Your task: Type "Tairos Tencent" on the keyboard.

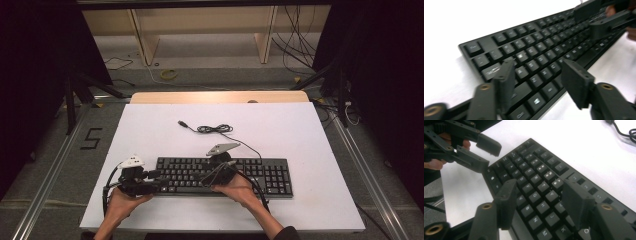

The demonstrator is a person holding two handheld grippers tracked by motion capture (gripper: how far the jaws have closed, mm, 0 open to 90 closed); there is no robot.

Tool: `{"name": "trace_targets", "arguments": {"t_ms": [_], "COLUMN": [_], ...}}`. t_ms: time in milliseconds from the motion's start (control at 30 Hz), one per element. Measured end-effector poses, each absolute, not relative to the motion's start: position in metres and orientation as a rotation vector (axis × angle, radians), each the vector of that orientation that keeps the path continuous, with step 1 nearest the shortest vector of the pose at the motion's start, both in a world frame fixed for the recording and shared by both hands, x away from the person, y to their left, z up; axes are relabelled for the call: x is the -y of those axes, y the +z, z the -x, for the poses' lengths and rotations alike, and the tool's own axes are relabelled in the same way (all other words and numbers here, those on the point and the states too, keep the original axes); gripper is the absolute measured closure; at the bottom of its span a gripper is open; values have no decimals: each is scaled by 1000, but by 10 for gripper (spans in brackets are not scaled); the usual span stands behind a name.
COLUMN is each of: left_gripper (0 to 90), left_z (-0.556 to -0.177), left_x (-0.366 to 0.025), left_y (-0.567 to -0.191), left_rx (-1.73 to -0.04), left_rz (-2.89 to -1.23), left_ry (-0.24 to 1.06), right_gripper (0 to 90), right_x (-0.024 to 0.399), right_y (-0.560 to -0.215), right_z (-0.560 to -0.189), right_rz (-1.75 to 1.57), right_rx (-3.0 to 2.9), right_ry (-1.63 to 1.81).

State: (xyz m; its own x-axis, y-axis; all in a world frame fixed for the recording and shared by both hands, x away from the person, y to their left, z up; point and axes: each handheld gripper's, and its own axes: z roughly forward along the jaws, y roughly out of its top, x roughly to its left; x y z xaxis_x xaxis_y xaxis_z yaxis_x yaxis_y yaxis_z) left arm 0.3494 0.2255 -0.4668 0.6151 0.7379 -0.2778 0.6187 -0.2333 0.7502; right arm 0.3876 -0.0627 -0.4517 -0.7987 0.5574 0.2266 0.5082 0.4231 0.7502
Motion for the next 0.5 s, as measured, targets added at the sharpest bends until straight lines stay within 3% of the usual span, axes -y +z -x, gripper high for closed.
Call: {"name": "trace_targets", "arguments": {"t_ms": [167,500], "left_gripper": [609,816], "left_z": [-350,-351], "left_x": [-228,-228], "left_y": [-467,-471], "left_rx": [-1081,-1100], "left_rz": [-1976,-2037], "left_ry": [194,179], "right_gripper": [441,689], "right_x": [56,41], "right_y": [-453,-458], "right_z": [-393,-399], "right_rz": [-979,-945], "right_rx": [-2601,-2618], "right_ry": [1334,1277]}}
